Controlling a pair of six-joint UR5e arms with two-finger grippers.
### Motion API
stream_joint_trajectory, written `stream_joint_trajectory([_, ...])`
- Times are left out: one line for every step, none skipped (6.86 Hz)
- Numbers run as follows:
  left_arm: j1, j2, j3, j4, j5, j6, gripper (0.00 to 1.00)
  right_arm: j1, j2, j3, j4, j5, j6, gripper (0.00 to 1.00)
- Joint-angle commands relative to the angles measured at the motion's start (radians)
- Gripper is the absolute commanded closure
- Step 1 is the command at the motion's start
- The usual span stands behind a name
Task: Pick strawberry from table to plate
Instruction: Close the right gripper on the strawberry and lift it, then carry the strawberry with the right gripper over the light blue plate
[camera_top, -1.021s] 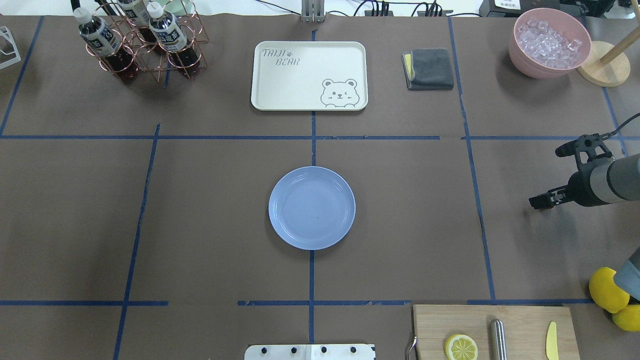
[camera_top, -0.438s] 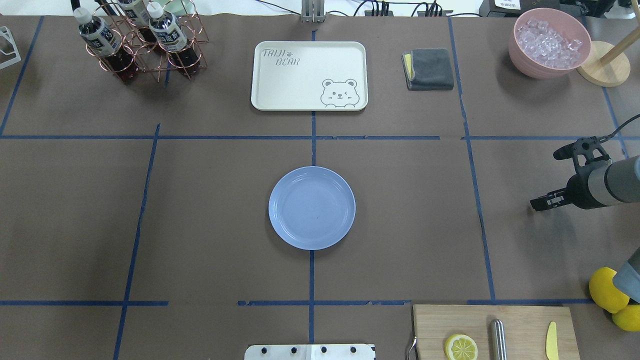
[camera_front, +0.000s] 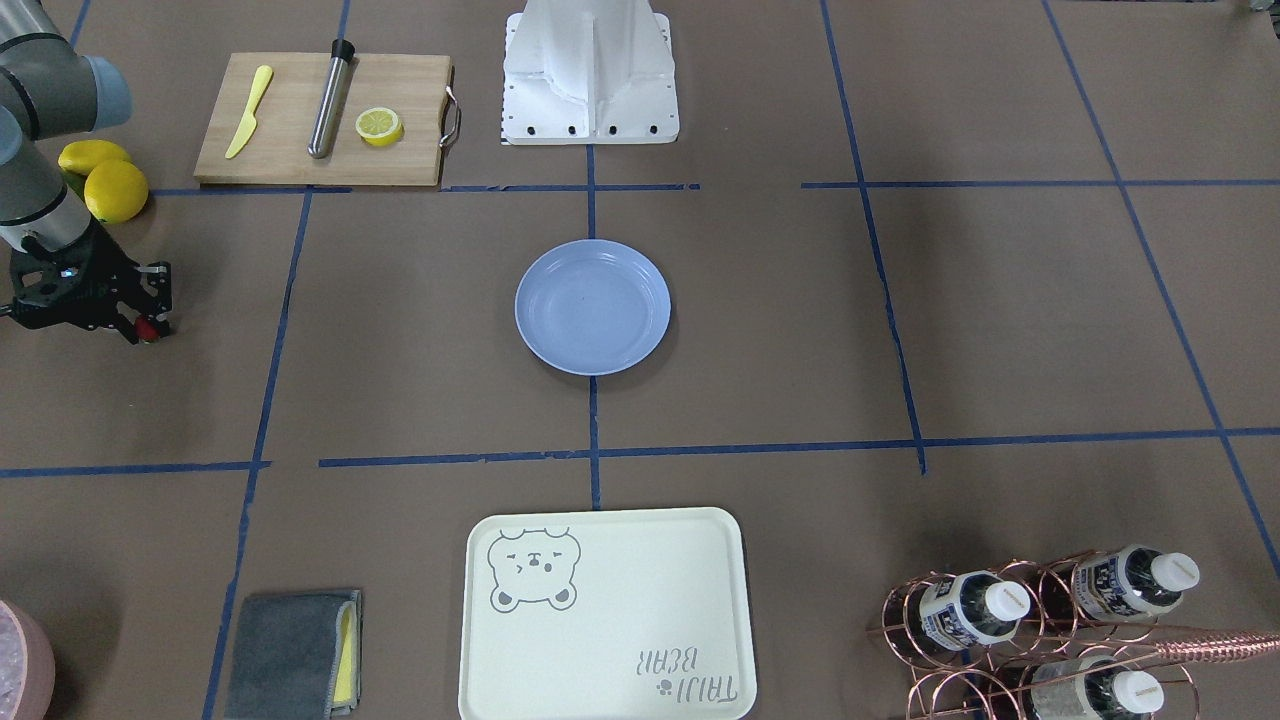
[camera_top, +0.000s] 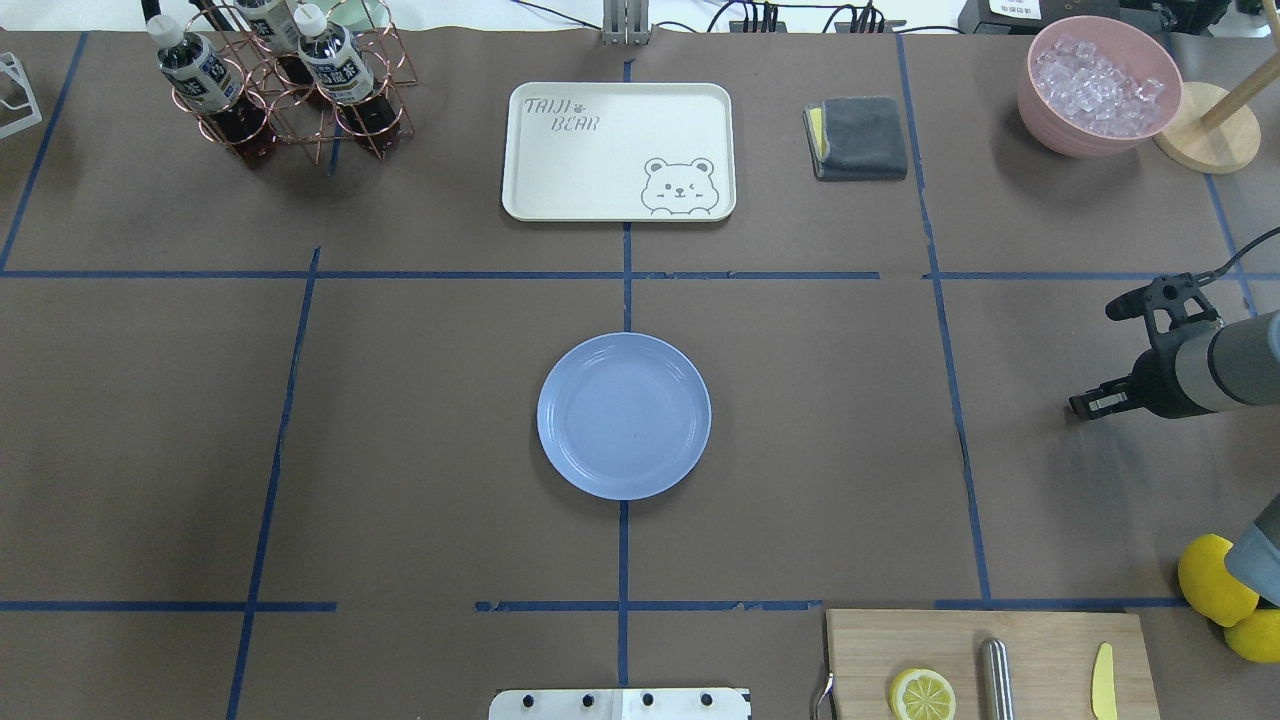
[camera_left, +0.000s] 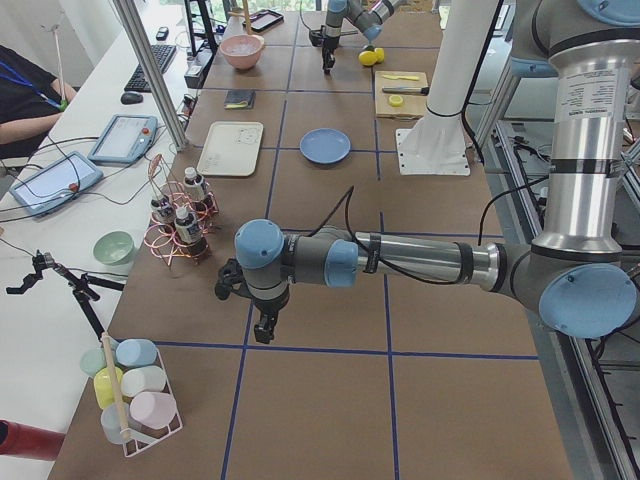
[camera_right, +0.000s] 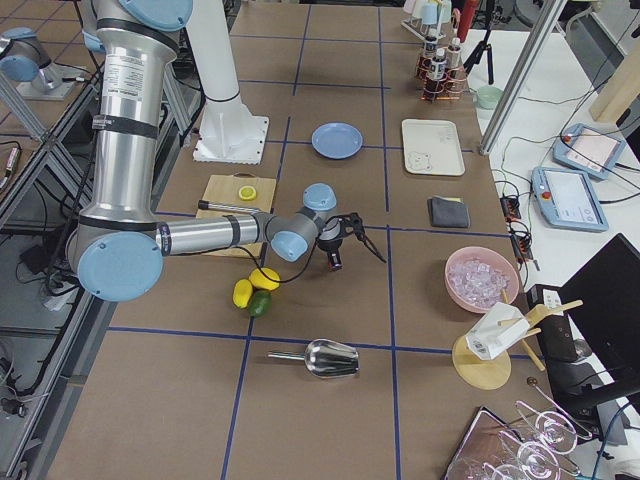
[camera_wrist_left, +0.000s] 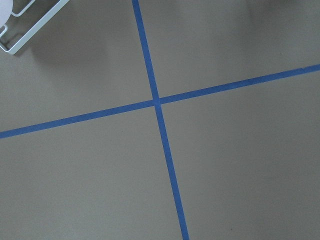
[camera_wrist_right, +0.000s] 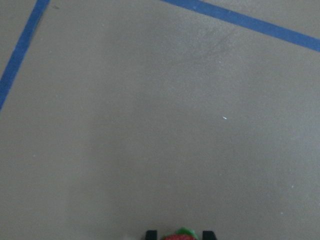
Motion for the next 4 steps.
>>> stream_joint_trajectory([0.0, 0.001, -0.005, 0.001, 0.0, 0.0, 0.0, -0.005, 0.037, 0.077, -0.055, 0.01, 0.027, 1.0])
stream_joint_trajectory([0.0, -0.001, -0.006, 0.001, 0.0, 0.0, 0.0, -0.005, 0.148, 0.119, -0.209, 0.013, 0.077, 1.0])
stream_joint_trajectory([0.0, -0.001, -0.006, 0.001, 0.0, -0.002, 0.0, -0.02, 0.265, 0.128, -0.32, 0.012, 0.128, 1.0])
stream_joint_trajectory([0.0, -0.001, -0.006, 0.001, 0.0, -0.002, 0.0, -0.037, 0.371, 0.127, -0.404, 0.012, 0.183, 1.0])
